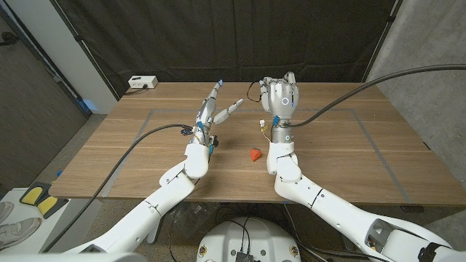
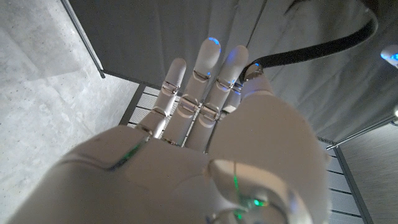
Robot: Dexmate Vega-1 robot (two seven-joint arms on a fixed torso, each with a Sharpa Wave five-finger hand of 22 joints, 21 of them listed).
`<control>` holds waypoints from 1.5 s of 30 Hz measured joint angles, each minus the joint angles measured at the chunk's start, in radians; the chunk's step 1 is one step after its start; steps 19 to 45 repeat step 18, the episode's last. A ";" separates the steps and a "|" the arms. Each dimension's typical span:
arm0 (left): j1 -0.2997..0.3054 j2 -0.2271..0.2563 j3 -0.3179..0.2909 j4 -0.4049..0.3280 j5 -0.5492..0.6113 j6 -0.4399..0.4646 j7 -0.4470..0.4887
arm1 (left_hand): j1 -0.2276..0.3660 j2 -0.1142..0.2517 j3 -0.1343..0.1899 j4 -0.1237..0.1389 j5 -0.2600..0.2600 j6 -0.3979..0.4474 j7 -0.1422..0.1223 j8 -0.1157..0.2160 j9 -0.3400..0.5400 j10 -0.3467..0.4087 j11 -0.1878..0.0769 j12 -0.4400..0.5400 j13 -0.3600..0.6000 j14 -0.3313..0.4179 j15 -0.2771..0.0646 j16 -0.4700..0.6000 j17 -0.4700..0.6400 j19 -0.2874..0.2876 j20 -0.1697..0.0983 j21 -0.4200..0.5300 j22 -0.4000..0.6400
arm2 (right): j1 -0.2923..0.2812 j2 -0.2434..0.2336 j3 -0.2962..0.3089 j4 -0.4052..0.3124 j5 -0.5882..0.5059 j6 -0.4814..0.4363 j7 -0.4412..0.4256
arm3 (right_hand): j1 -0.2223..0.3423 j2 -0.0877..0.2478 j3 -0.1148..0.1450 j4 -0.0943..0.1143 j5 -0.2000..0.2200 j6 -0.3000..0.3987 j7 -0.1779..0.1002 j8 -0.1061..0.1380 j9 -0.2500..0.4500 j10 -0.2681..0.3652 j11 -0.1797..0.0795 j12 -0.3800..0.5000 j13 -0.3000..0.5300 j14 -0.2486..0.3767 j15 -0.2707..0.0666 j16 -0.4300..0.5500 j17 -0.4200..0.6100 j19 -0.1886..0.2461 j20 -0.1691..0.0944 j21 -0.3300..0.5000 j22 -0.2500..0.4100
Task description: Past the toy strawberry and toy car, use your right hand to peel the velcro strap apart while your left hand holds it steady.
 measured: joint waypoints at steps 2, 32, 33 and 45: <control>0.000 0.012 -0.001 0.005 -0.011 -0.018 -0.001 | 0.000 0.000 0.000 0.000 0.000 0.000 0.000 0.000 0.000 0.002 0.002 0.000 -0.004 0.000 0.000 0.001 0.000 0.000 0.000 0.000 0.000 | 0.001 0.009 -0.003 0.008 -0.009 -0.018 -0.006 | 0.001 0.001 -0.003 -0.003 0.000 0.000 0.000 0.000 0.000 0.000 0.000 0.000 0.003 0.000 0.000 0.000 0.000 0.000 0.000 0.000 -0.004; -0.008 0.077 -0.003 0.060 -0.112 -0.203 0.001 | -0.029 0.029 -0.015 0.015 0.015 0.040 -0.011 0.018 0.000 0.020 -0.002 0.008 -0.005 0.012 -0.011 0.009 -0.009 -0.002 -0.006 -0.011 0.000 | 0.001 0.082 -0.006 0.080 -0.066 -0.099 -0.026 | 0.004 0.004 -0.008 -0.003 0.004 0.003 -0.003 -0.011 0.004 0.000 0.000 -0.008 0.006 0.001 -0.001 -0.013 0.000 -0.014 0.000 -0.008 -0.032; -0.008 0.077 -0.003 0.060 -0.112 -0.203 0.001 | -0.029 0.029 -0.015 0.015 0.015 0.040 -0.011 0.018 0.000 0.020 -0.002 0.008 -0.005 0.012 -0.011 0.009 -0.009 -0.002 -0.006 -0.011 0.000 | 0.001 0.082 -0.006 0.080 -0.066 -0.099 -0.026 | 0.004 0.004 -0.008 -0.003 0.004 0.003 -0.003 -0.011 0.004 0.000 0.000 -0.008 0.006 0.001 -0.001 -0.013 0.000 -0.014 0.000 -0.008 -0.032; -0.008 0.077 -0.003 0.060 -0.112 -0.203 0.001 | -0.029 0.029 -0.015 0.015 0.015 0.040 -0.011 0.018 0.000 0.020 -0.002 0.008 -0.005 0.012 -0.011 0.009 -0.009 -0.002 -0.006 -0.011 0.000 | 0.001 0.082 -0.006 0.080 -0.066 -0.099 -0.026 | 0.004 0.004 -0.008 -0.003 0.004 0.003 -0.003 -0.011 0.004 0.000 0.000 -0.008 0.006 0.001 -0.001 -0.013 0.000 -0.014 0.000 -0.008 -0.032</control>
